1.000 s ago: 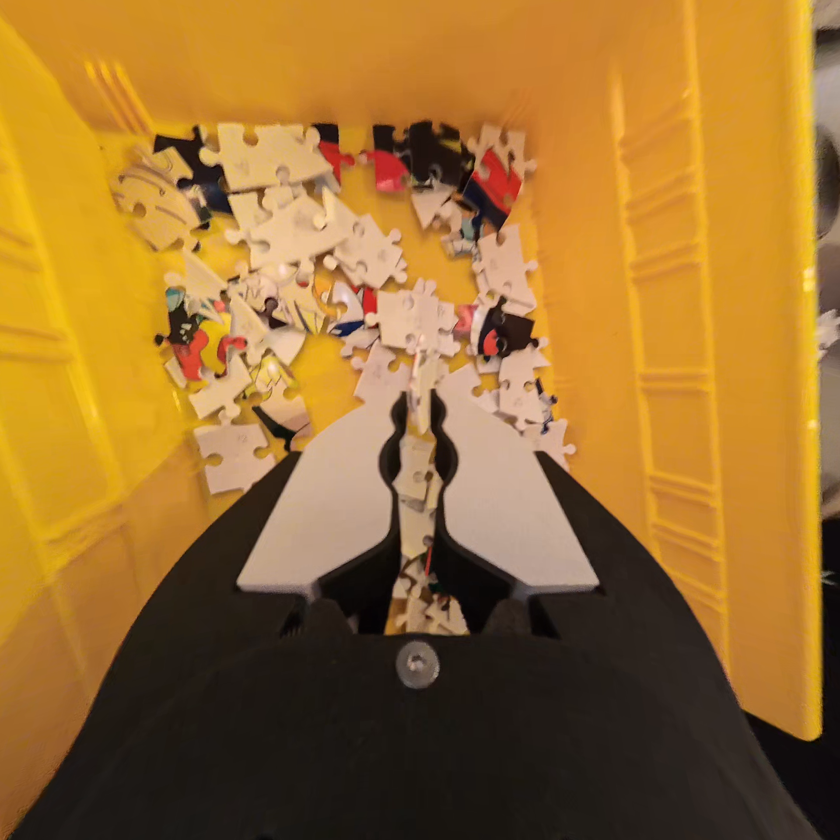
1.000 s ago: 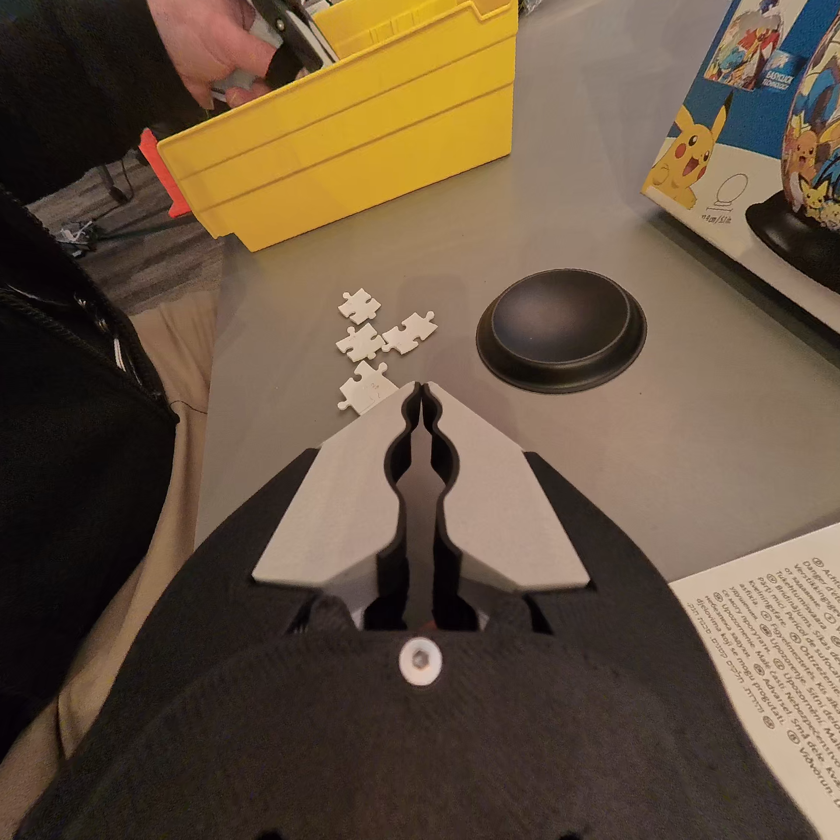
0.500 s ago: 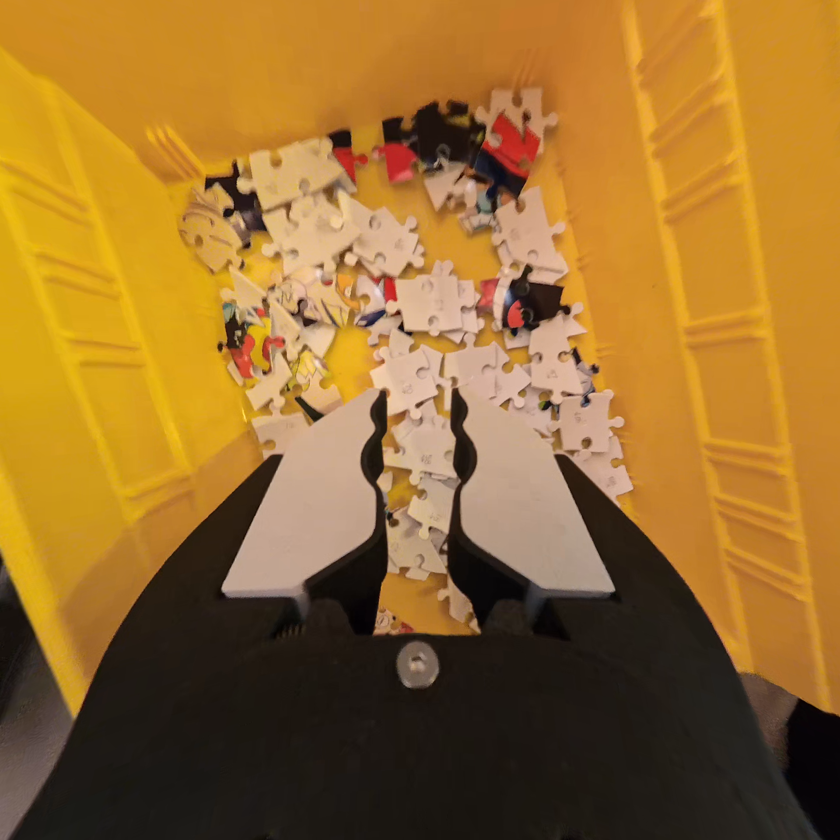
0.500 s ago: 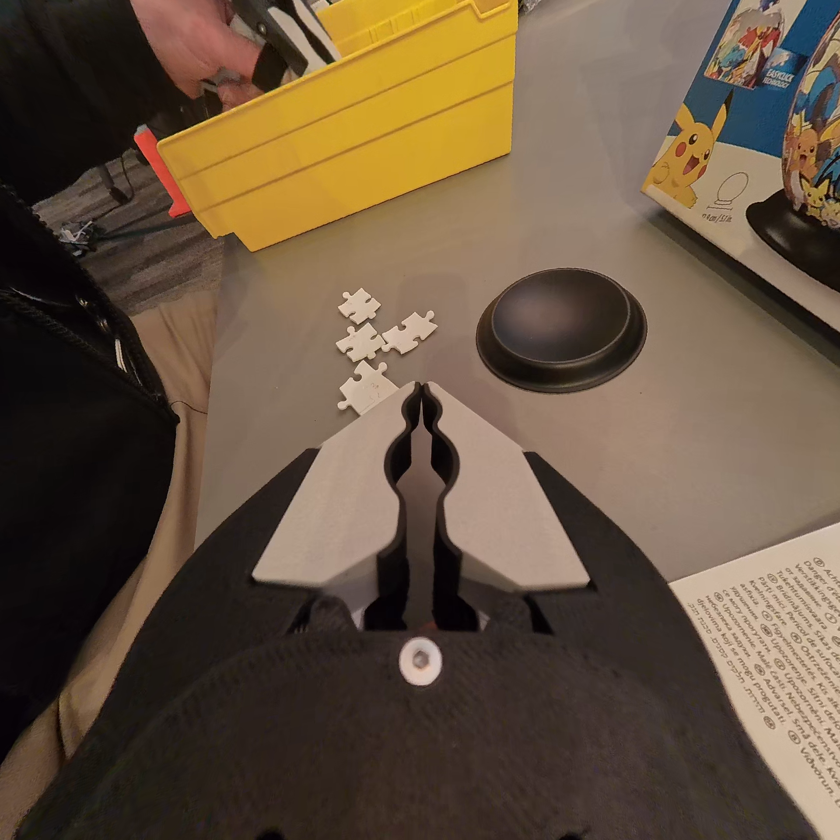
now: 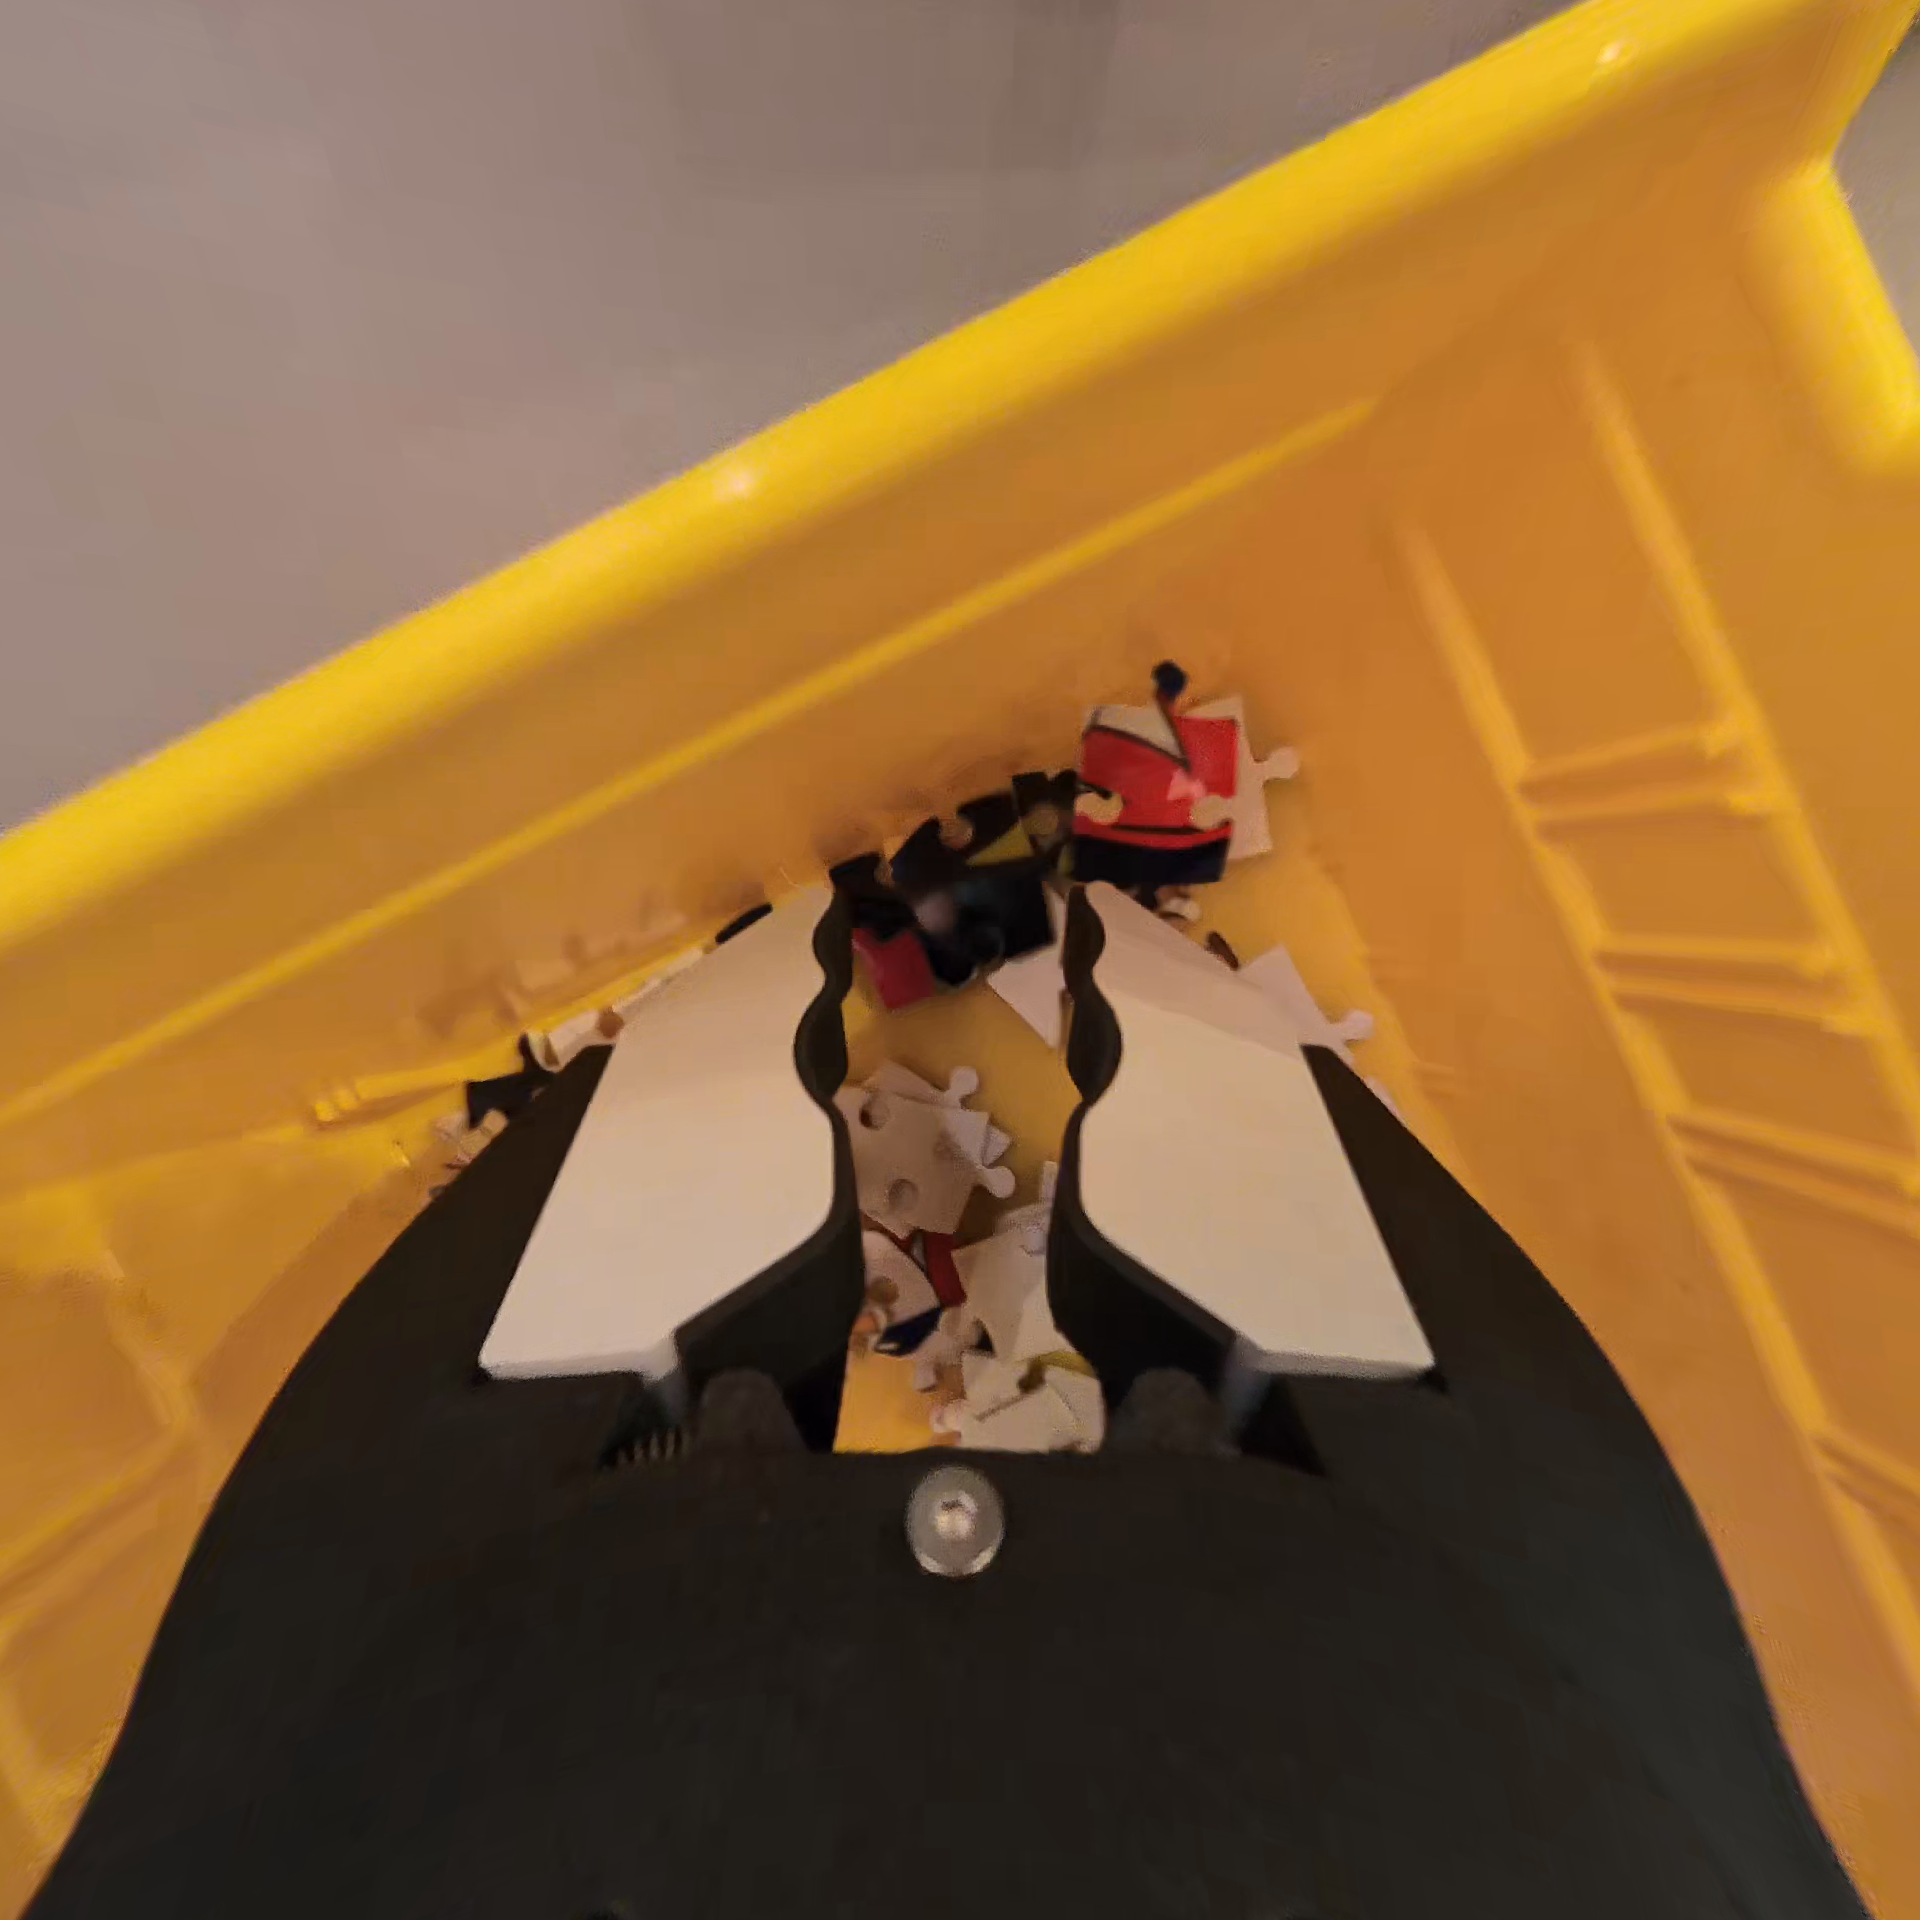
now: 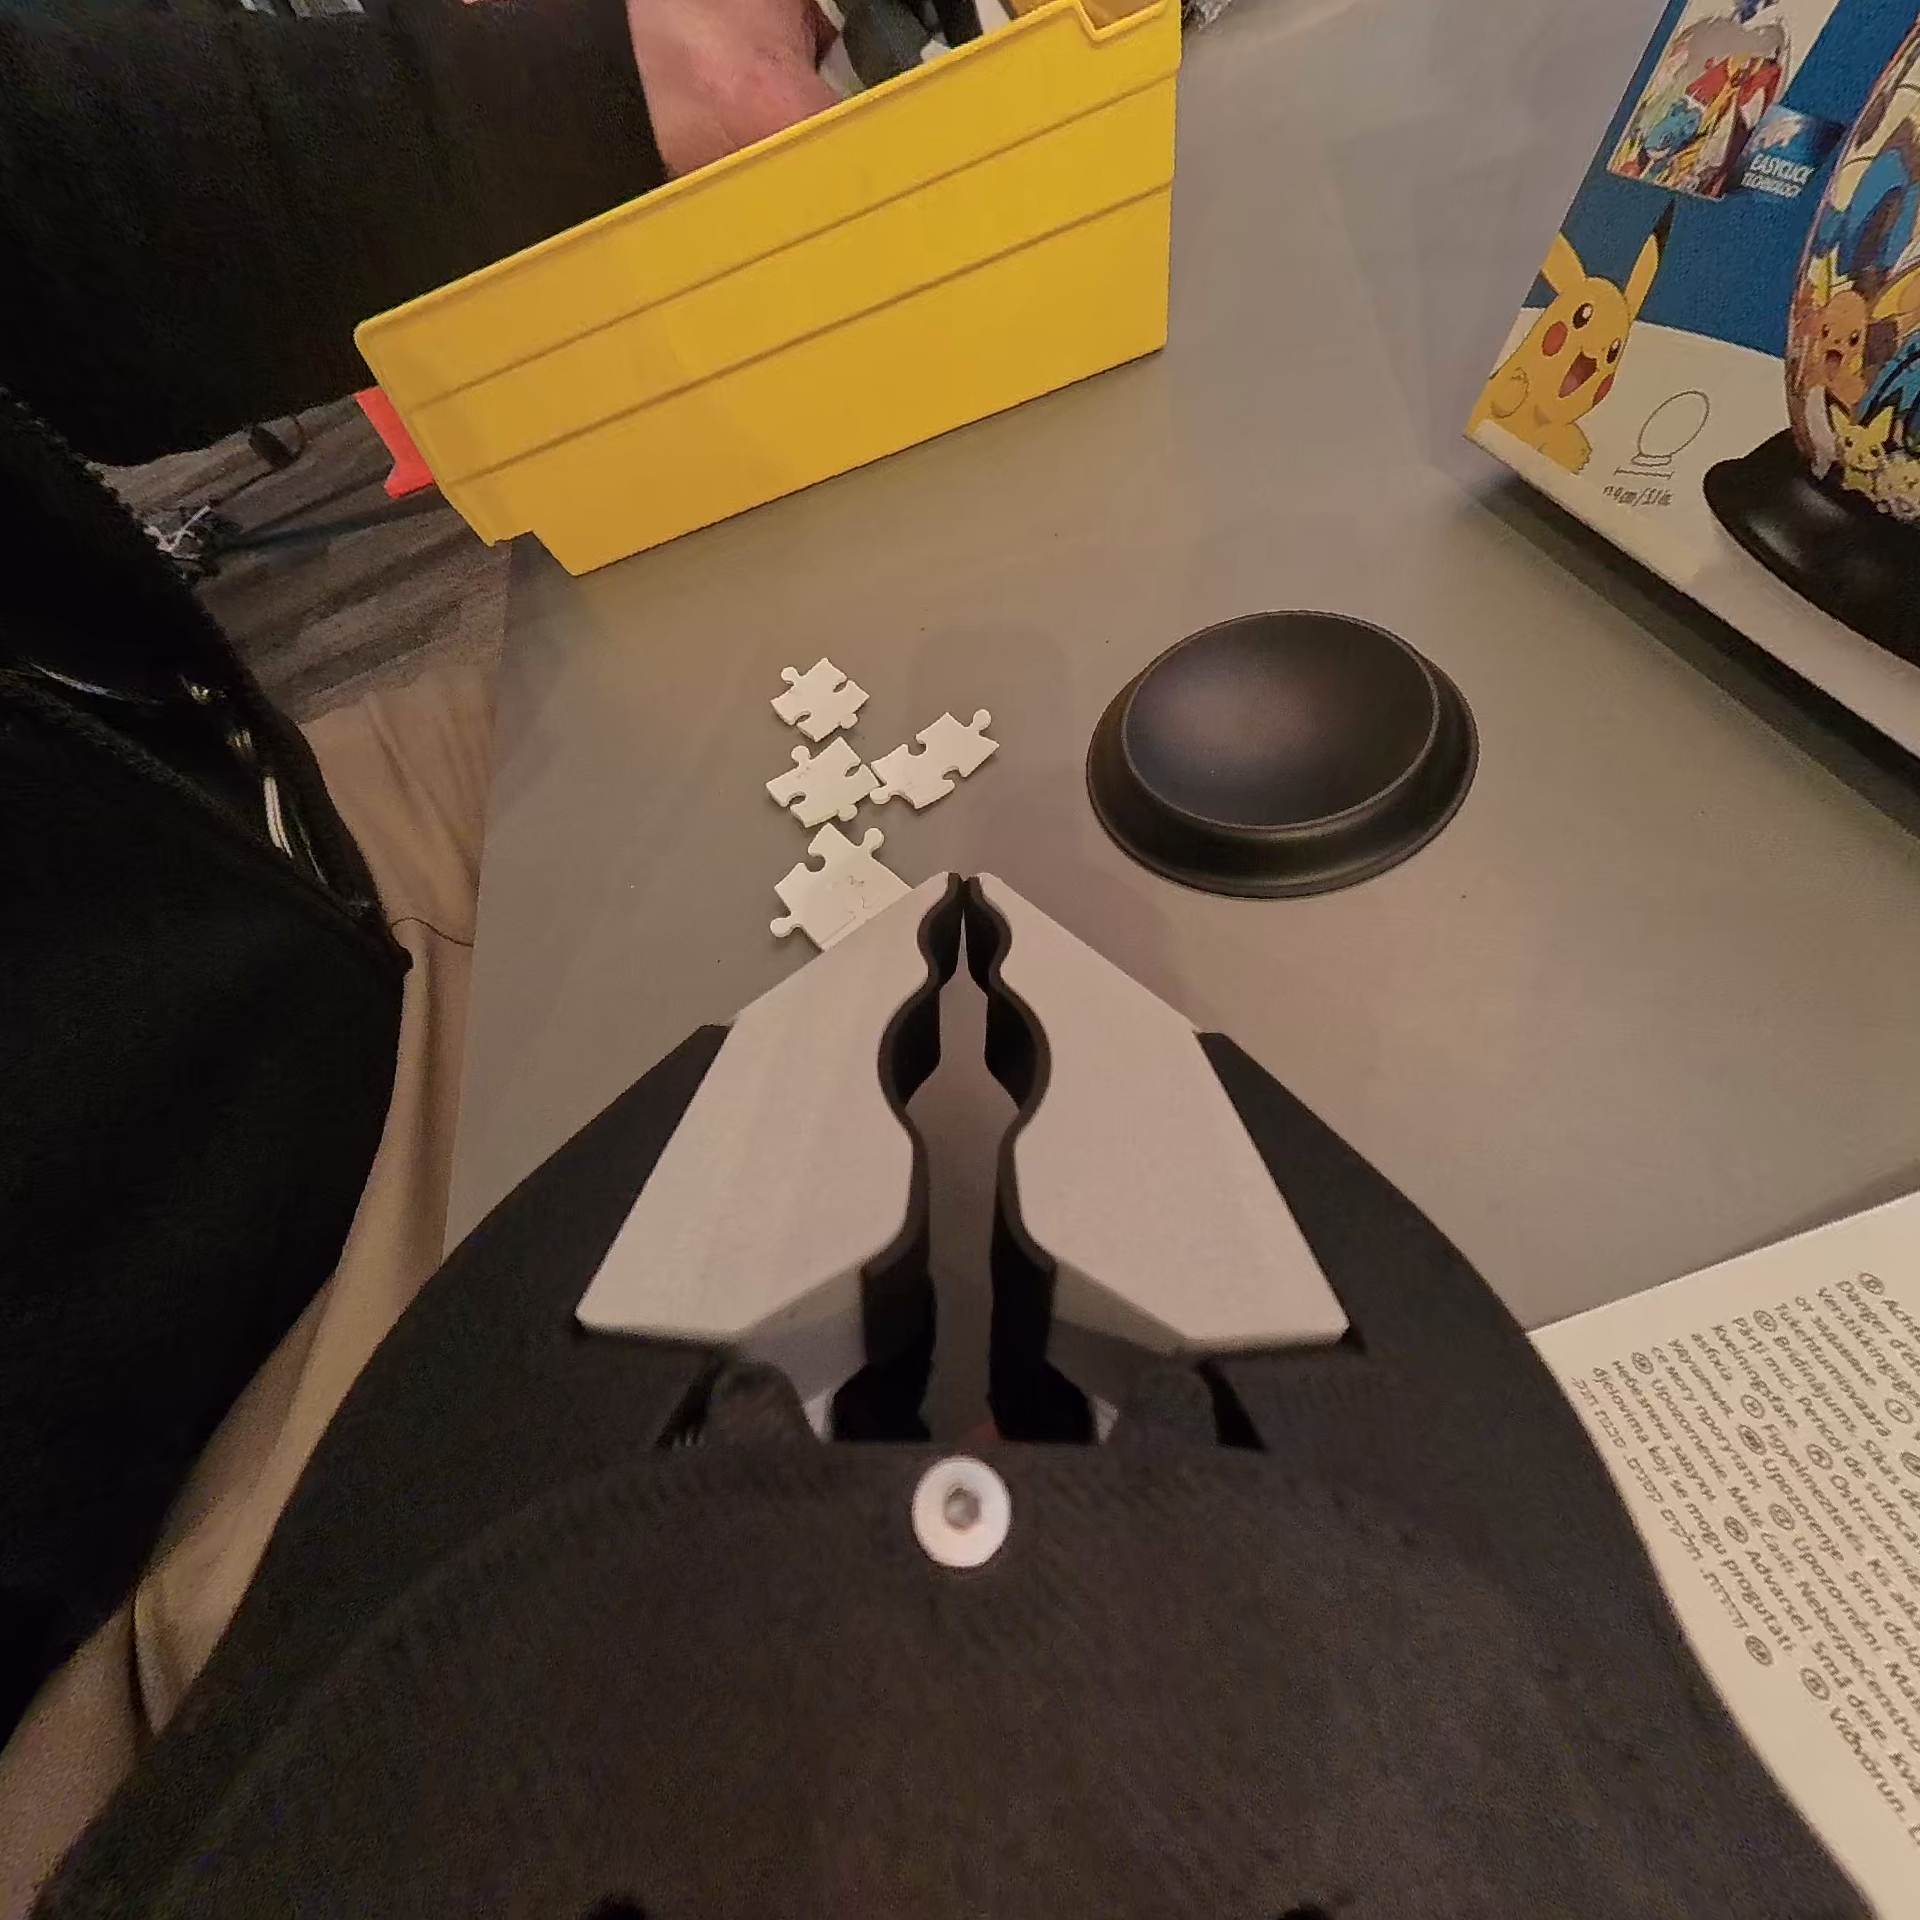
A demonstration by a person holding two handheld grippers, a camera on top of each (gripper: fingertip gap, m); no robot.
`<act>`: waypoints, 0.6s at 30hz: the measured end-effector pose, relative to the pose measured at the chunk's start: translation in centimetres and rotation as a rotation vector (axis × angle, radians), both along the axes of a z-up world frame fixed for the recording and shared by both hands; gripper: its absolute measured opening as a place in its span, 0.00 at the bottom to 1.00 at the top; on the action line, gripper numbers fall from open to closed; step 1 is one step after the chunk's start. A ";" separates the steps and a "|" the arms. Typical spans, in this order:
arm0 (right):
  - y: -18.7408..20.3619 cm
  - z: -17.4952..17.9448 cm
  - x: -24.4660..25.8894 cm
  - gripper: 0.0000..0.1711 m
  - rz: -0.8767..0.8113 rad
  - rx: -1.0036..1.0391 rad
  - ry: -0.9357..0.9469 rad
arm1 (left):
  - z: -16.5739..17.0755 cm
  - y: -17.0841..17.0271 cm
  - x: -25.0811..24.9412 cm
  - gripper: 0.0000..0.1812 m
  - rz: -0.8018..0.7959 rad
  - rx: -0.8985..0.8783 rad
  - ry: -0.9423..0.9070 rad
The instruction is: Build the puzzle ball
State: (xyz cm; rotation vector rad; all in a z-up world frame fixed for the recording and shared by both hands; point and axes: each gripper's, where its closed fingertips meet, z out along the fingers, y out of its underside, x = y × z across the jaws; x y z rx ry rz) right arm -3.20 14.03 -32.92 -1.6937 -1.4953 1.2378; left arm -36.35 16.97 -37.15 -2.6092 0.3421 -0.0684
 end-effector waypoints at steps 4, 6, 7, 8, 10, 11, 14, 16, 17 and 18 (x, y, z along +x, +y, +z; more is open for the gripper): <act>0.0 0.1 0.0 0.00 0.000 -0.007 0.004 | -0.3 0.0 -0.3 0.20 -0.014 -0.039 0.058; 0.1 0.1 0.0 0.00 -0.001 -0.007 0.007 | -0.3 -0.1 -0.5 0.19 -0.007 -0.034 0.081; 0.1 0.1 0.0 0.00 -0.001 -0.007 0.009 | -0.3 -0.1 -0.4 0.19 -0.010 -0.027 0.090; 0.1 0.1 0.0 0.00 -0.001 -0.007 0.010 | -0.2 -0.2 -0.3 0.17 -0.011 -0.023 0.091; 0.1 0.2 0.0 0.00 -0.002 -0.007 0.012 | -0.2 -0.5 -0.7 0.16 0.008 -0.024 0.114; 0.1 0.2 0.0 0.00 -0.001 -0.006 0.012 | -0.2 -0.6 -0.9 0.16 0.015 -0.021 0.115; 0.0 0.2 0.0 0.00 -0.001 -0.006 0.013 | 0.1 -1.0 -1.2 0.16 0.057 -0.007 0.056; 0.1 0.2 0.1 0.00 -0.001 -0.005 0.014 | 1.0 -1.1 -1.1 0.15 0.083 0.032 -0.010; 0.1 0.2 0.1 0.00 -0.001 -0.005 0.013 | 1.5 -1.3 -0.9 0.15 0.094 0.045 -0.062; 0.1 0.2 0.0 0.00 -0.001 -0.005 0.012 | 2.0 -1.5 -0.4 0.15 0.097 0.059 -0.137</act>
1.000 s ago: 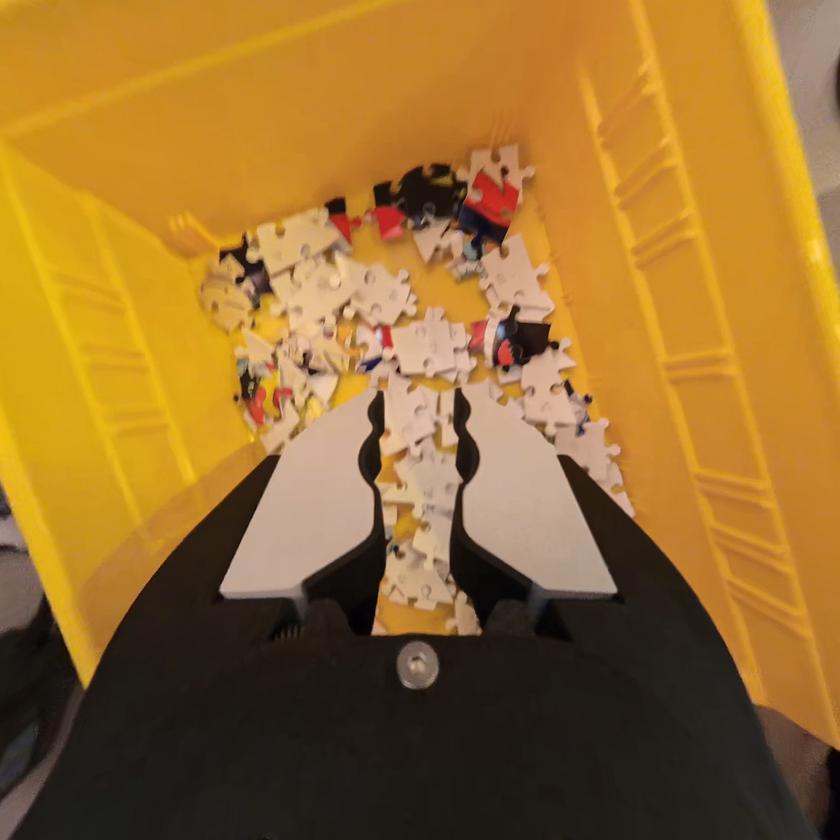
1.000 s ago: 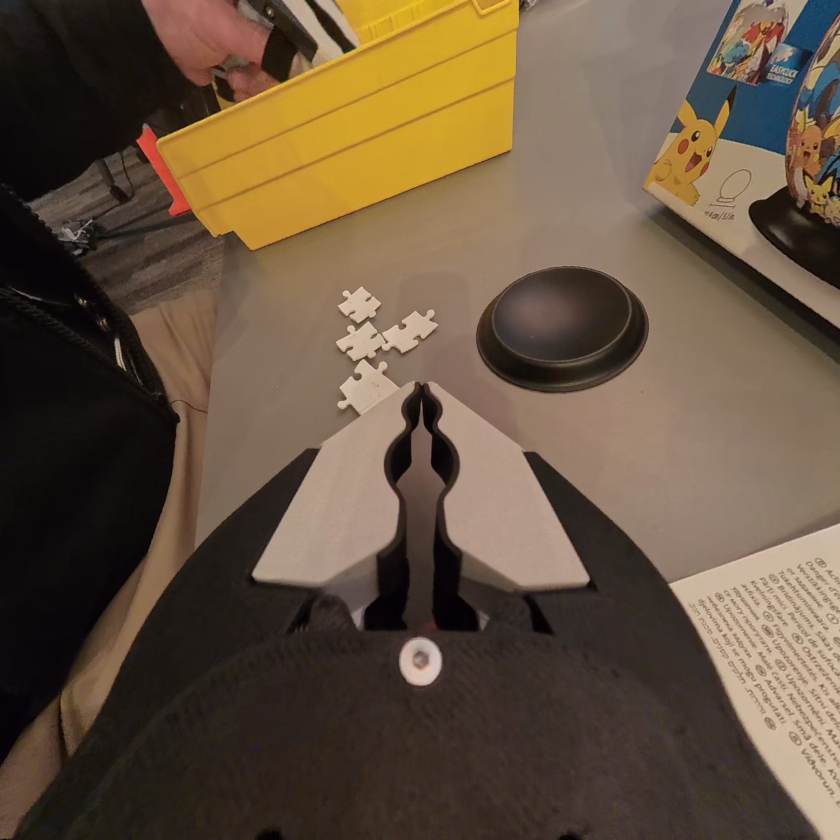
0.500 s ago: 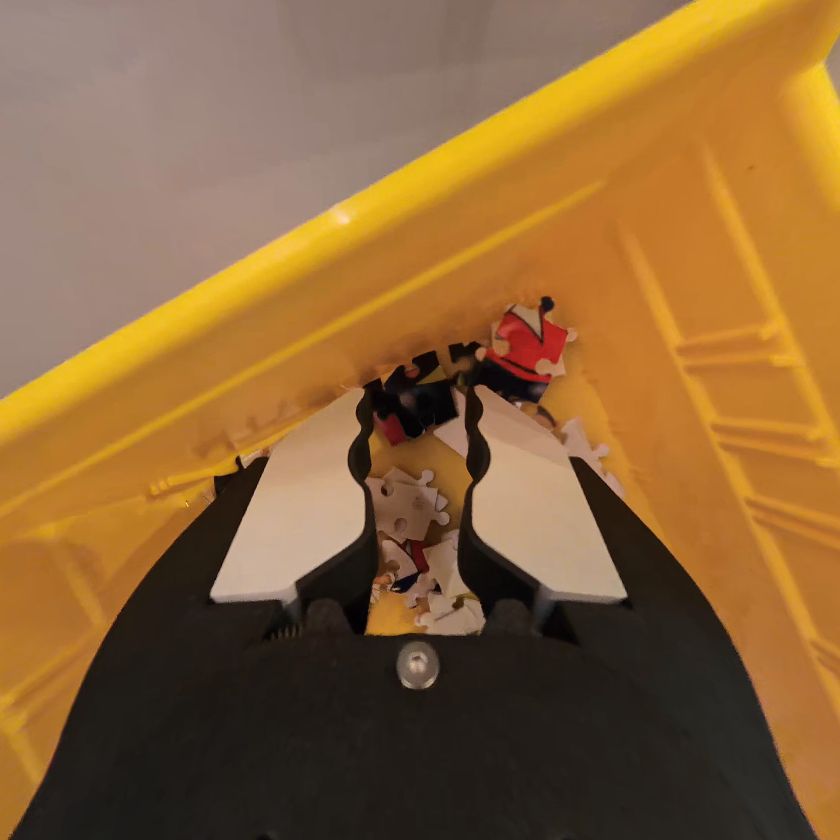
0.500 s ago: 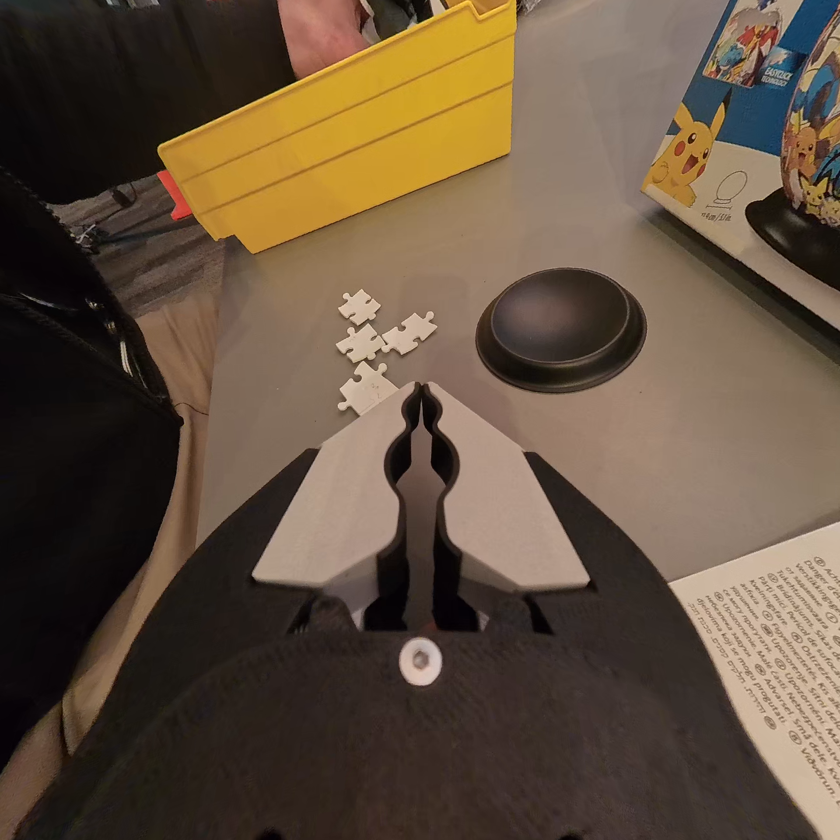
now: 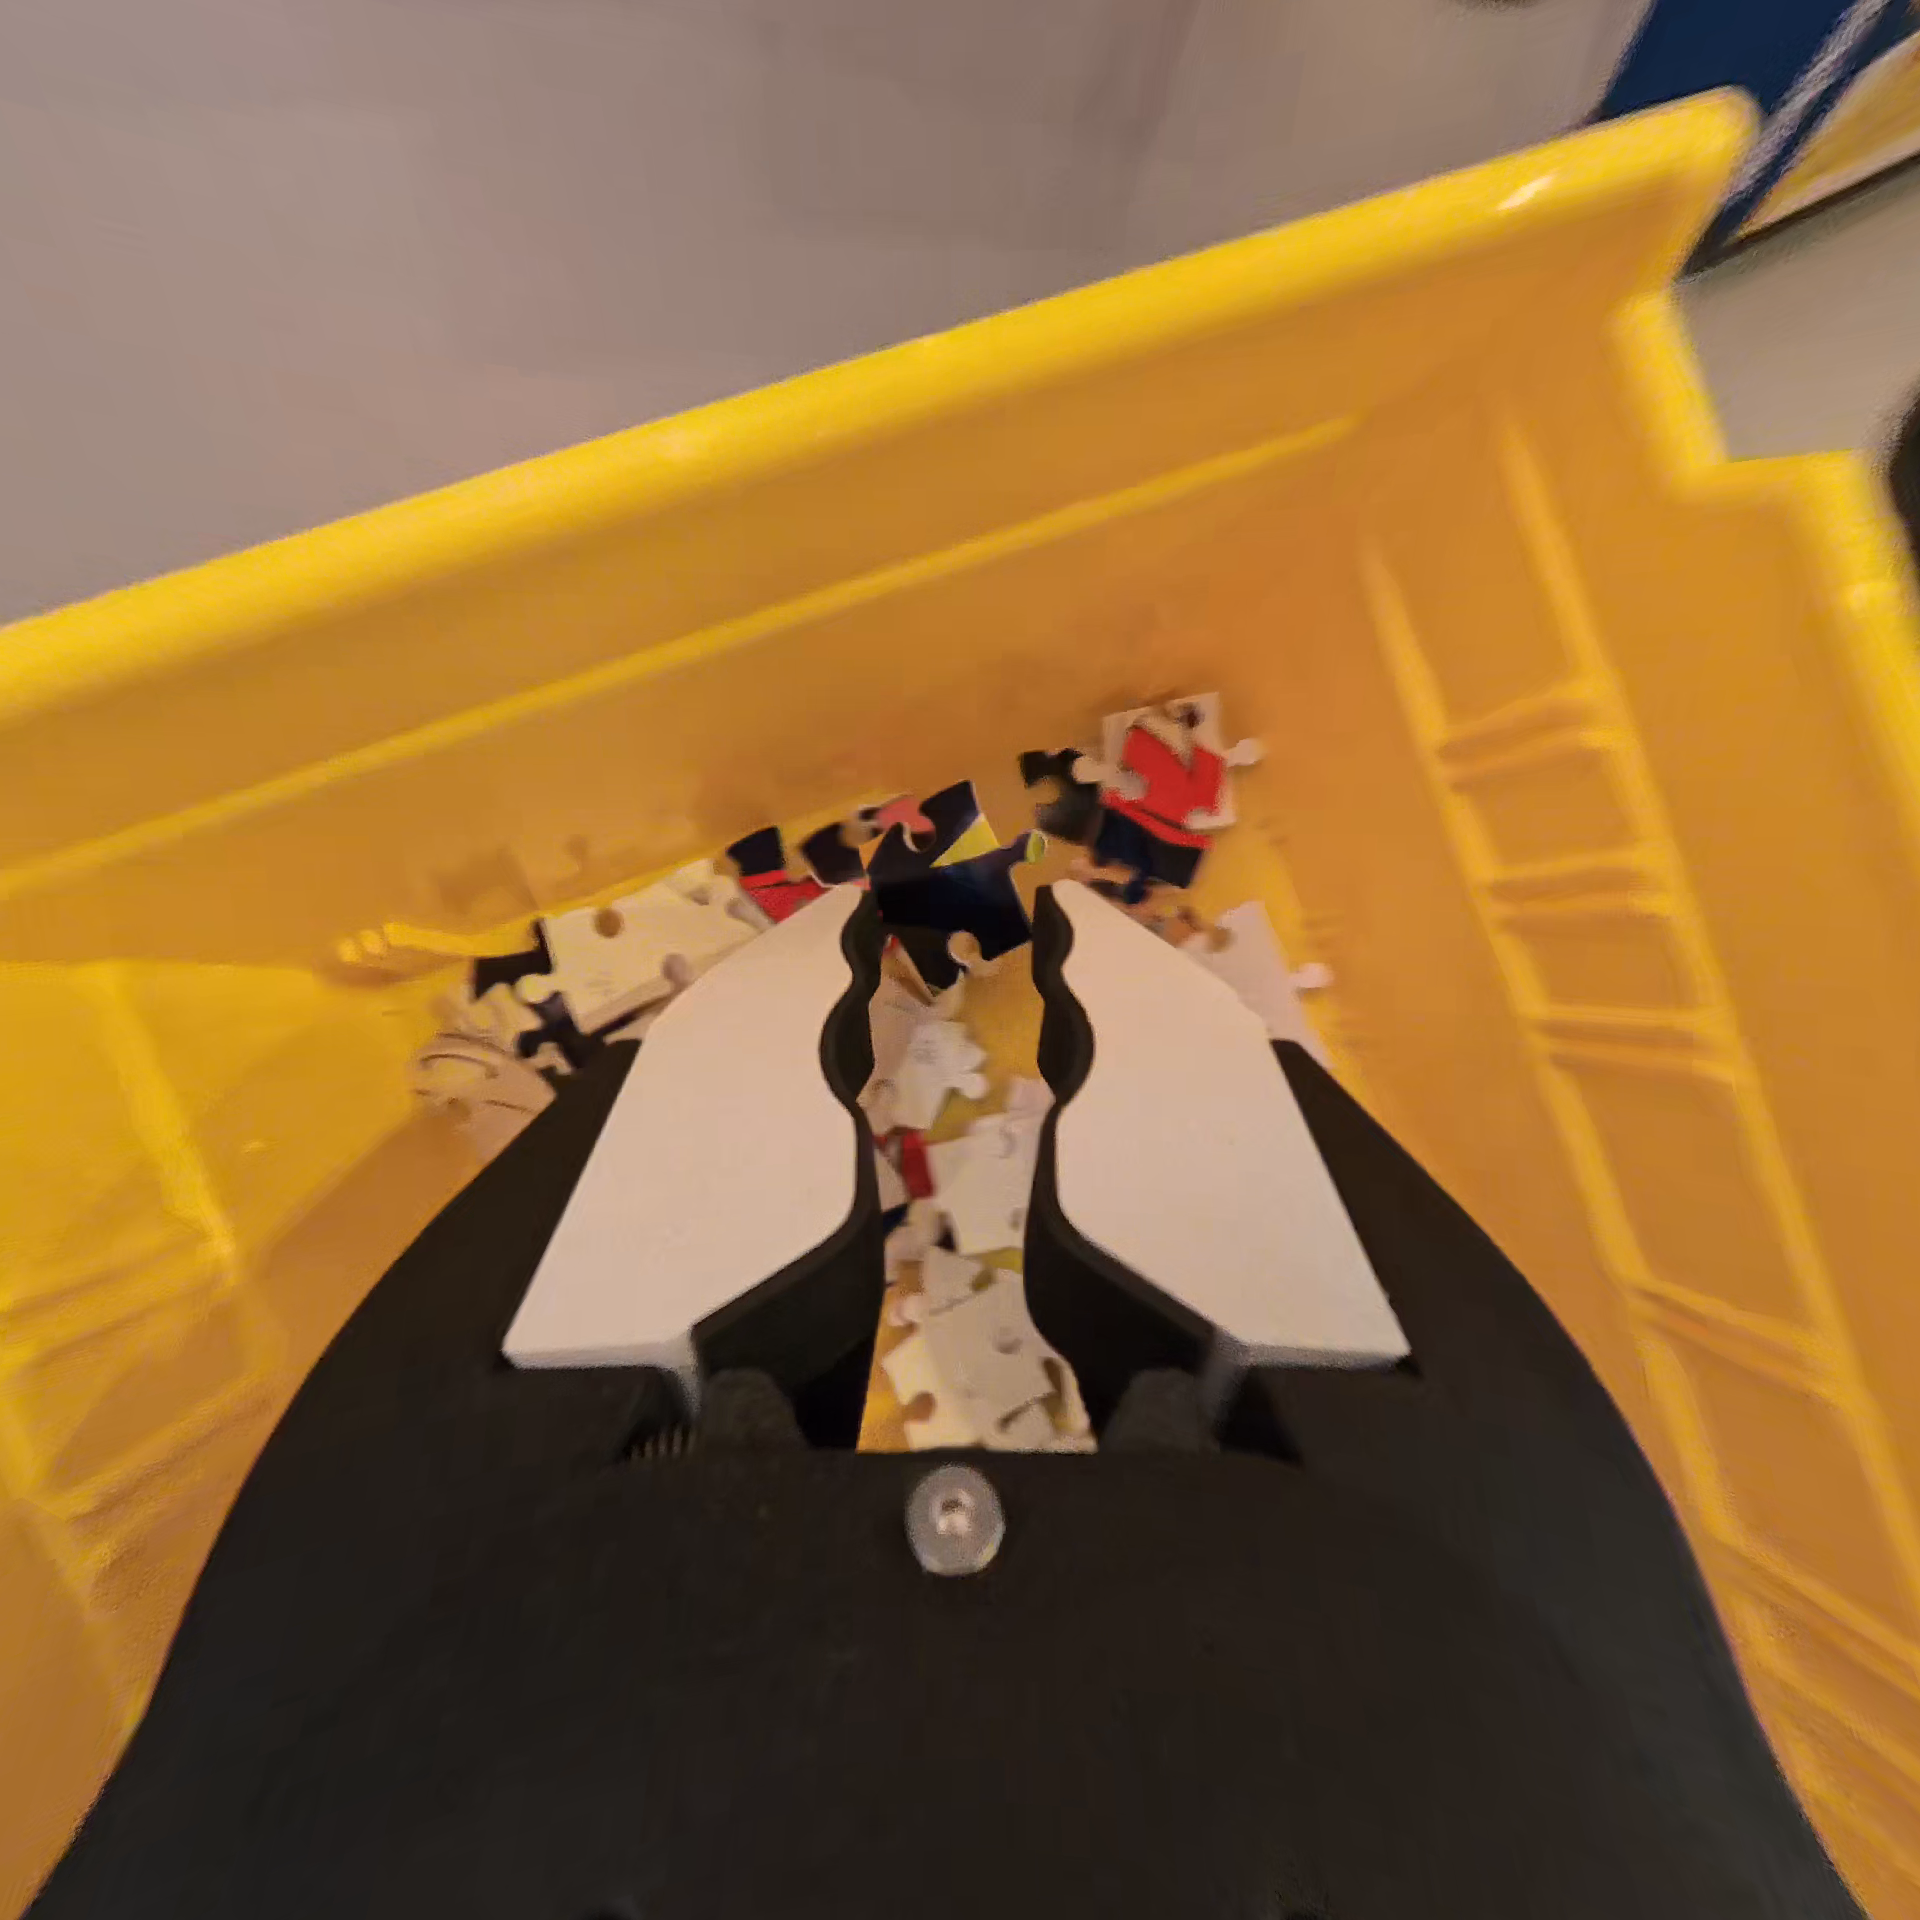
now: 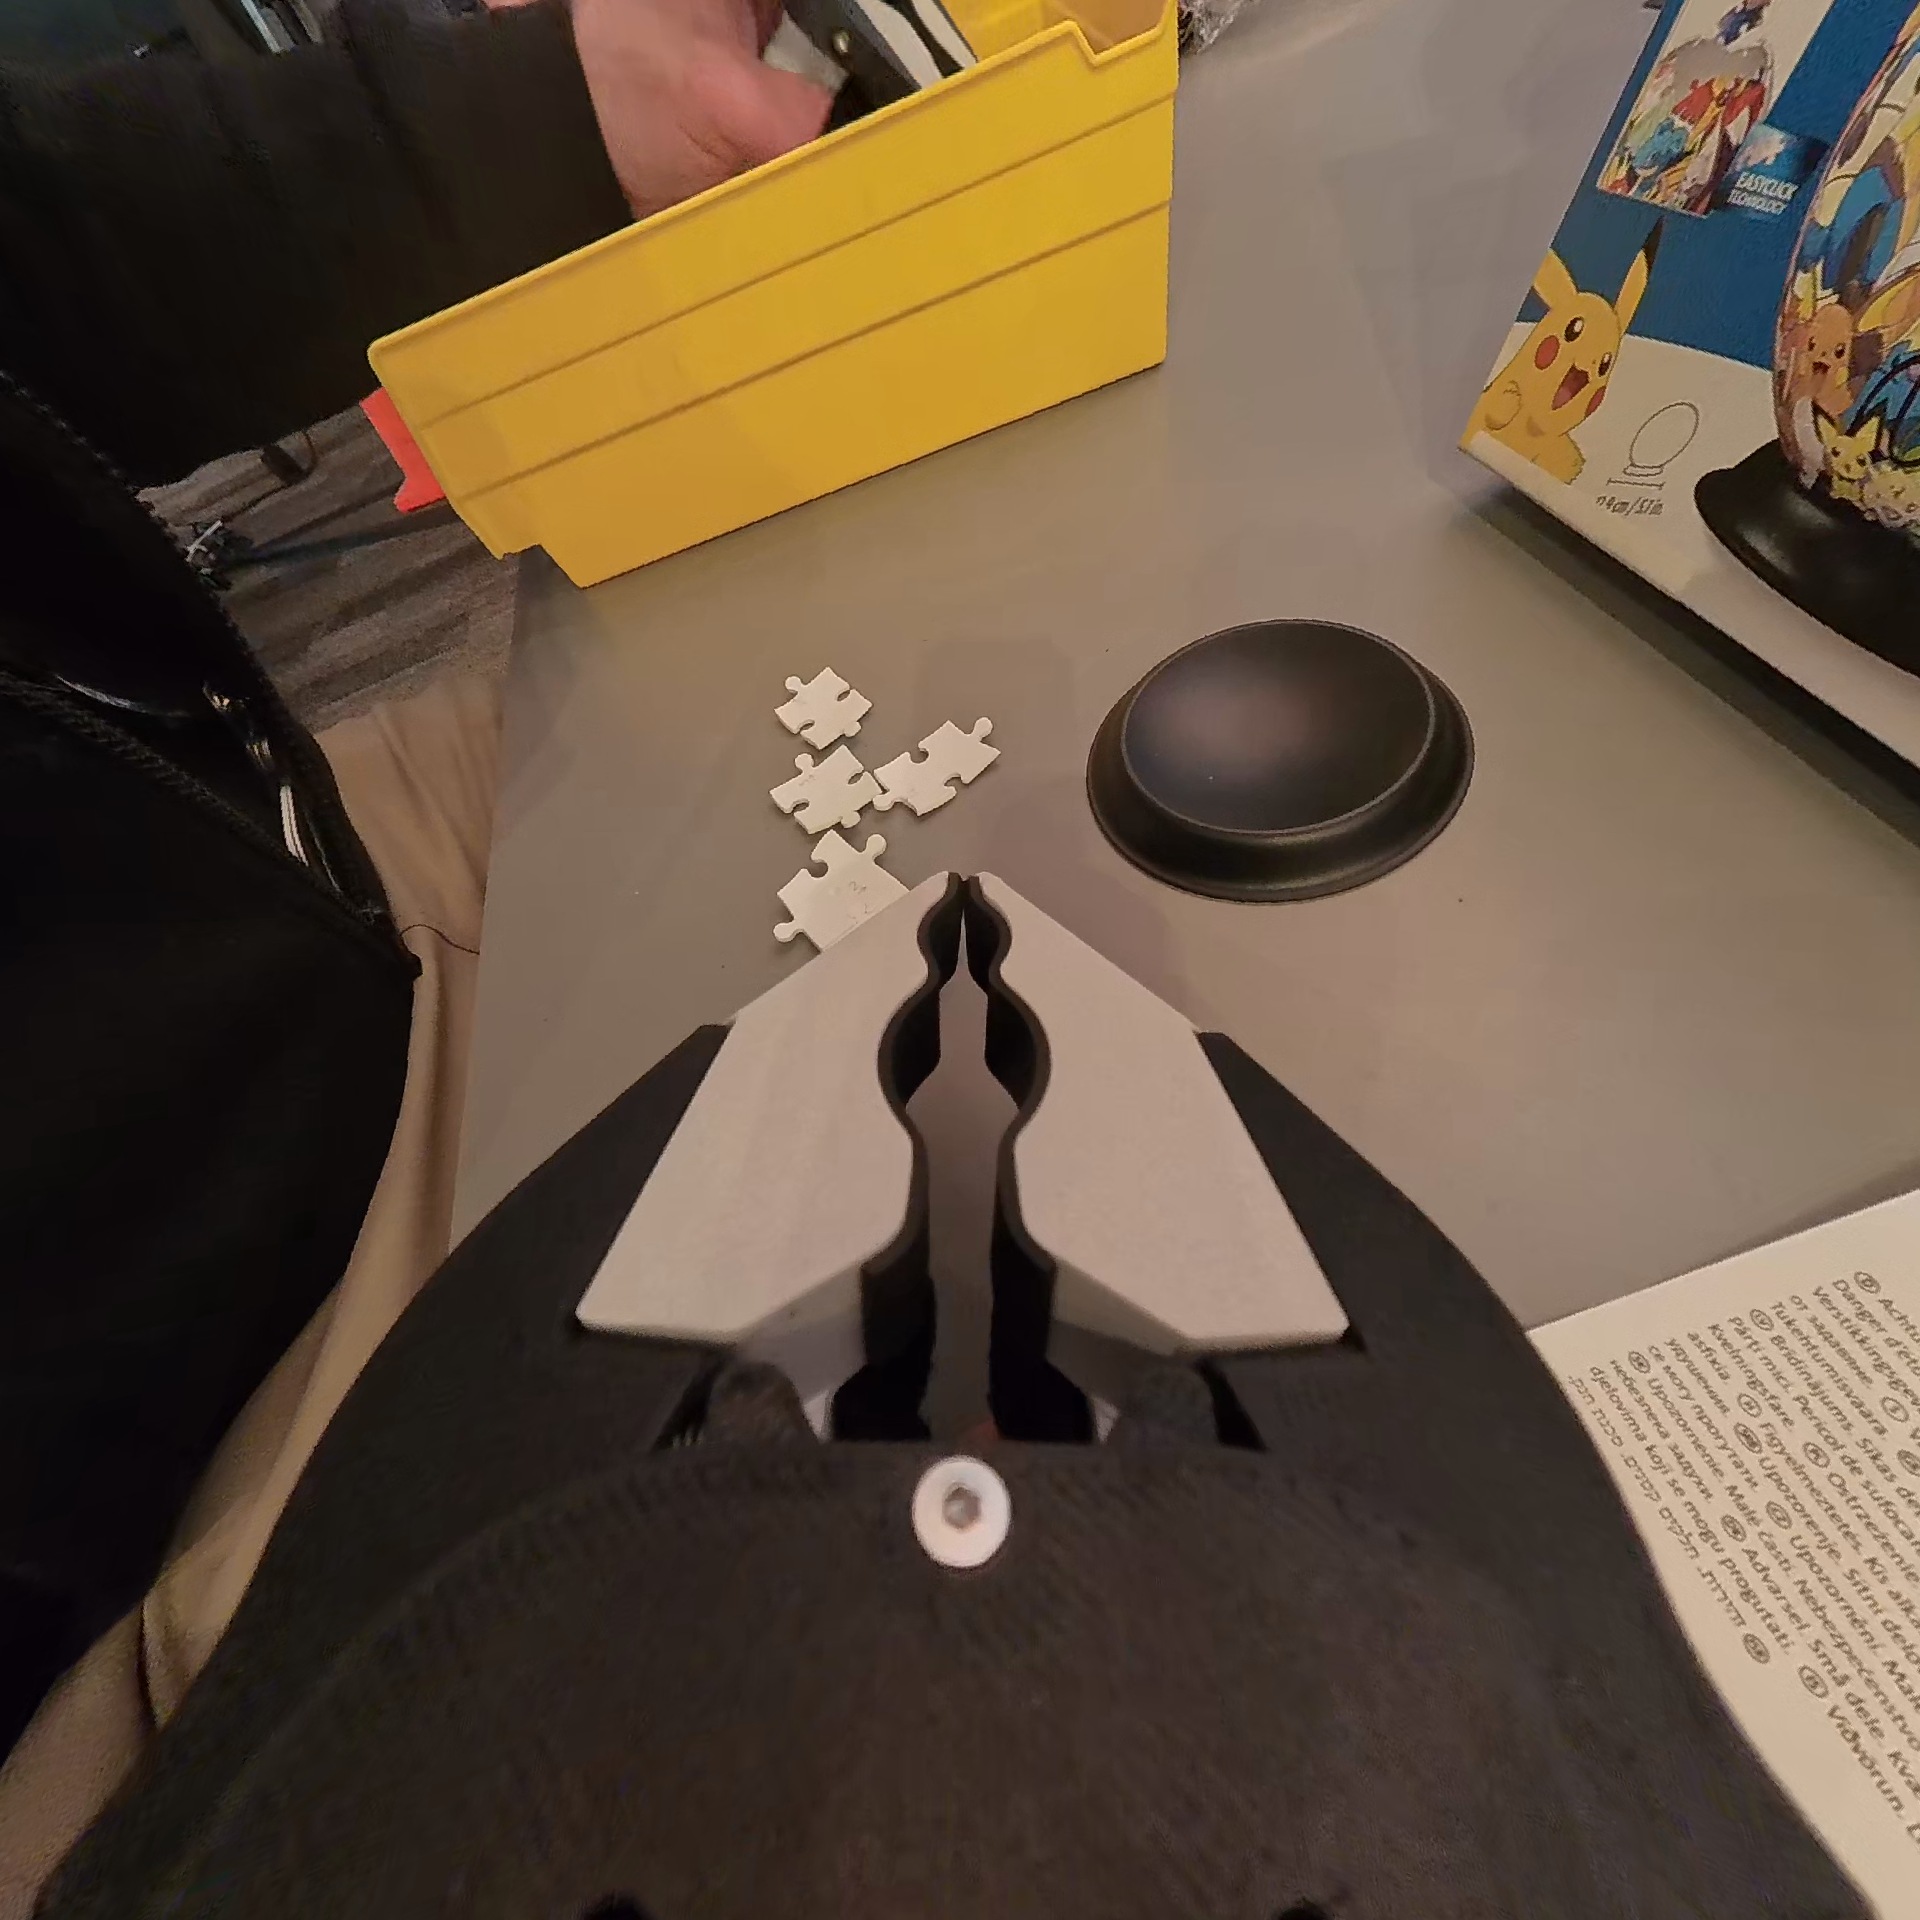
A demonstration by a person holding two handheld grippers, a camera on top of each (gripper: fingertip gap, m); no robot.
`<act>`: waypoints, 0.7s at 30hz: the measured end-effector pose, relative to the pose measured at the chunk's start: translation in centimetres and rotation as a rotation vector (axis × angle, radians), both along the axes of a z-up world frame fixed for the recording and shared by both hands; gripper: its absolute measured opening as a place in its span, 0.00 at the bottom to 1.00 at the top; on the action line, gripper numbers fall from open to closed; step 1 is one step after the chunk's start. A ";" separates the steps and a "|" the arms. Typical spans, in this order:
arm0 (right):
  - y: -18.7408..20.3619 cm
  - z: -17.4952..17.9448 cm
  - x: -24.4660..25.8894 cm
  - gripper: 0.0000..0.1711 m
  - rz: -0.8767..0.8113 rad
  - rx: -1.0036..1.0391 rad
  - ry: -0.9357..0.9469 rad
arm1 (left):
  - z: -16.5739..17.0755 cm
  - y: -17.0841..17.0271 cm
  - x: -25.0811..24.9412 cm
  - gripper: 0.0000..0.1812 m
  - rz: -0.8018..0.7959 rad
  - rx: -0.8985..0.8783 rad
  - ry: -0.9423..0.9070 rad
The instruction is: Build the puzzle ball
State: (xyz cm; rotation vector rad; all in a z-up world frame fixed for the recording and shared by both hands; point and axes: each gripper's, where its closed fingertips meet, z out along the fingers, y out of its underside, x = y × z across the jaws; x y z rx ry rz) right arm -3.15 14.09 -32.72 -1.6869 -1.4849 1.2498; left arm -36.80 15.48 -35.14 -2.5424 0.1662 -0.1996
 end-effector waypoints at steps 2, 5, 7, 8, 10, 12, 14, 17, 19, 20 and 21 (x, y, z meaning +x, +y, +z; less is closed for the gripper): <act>0.0 0.0 0.0 0.00 0.000 0.000 0.001 | 1.4 -0.5 1.0 0.15 0.017 0.043 -0.184; 0.0 0.0 0.0 0.00 0.001 0.000 0.001 | 4.0 -1.8 2.8 0.15 0.025 0.104 -0.517; 0.0 0.0 0.0 0.00 0.000 -0.001 0.001 | 4.0 -3.5 3.3 0.15 0.031 0.060 -0.594; 0.0 0.0 0.0 0.00 0.001 0.000 0.001 | 3.8 -4.1 3.2 0.16 0.042 0.052 -0.584; 0.0 0.0 0.0 0.00 0.001 0.000 -0.001 | 3.0 -5.6 3.0 0.16 0.056 0.015 -0.521; 0.0 0.0 0.0 0.00 0.002 0.001 -0.002 | 2.9 -6.3 2.8 0.16 0.076 0.027 -0.464; 0.0 -0.1 0.0 0.00 0.002 0.003 -0.004 | 2.9 -7.1 2.5 0.16 0.083 0.015 -0.400; 0.0 -0.1 0.0 0.00 0.001 0.005 -0.004 | 3.2 -7.7 2.3 0.16 0.092 0.028 -0.370; -0.1 -0.1 0.0 0.00 0.002 0.007 -0.005 | 2.7 -8.2 1.9 0.16 0.090 0.002 -0.338; -0.1 -0.1 0.0 0.00 0.002 0.007 -0.005 | 2.7 -8.3 2.2 0.16 0.083 -0.006 -0.374; -0.1 -0.1 0.0 0.00 0.002 0.007 -0.004 | 2.9 -8.4 2.8 0.16 0.075 -0.006 -0.443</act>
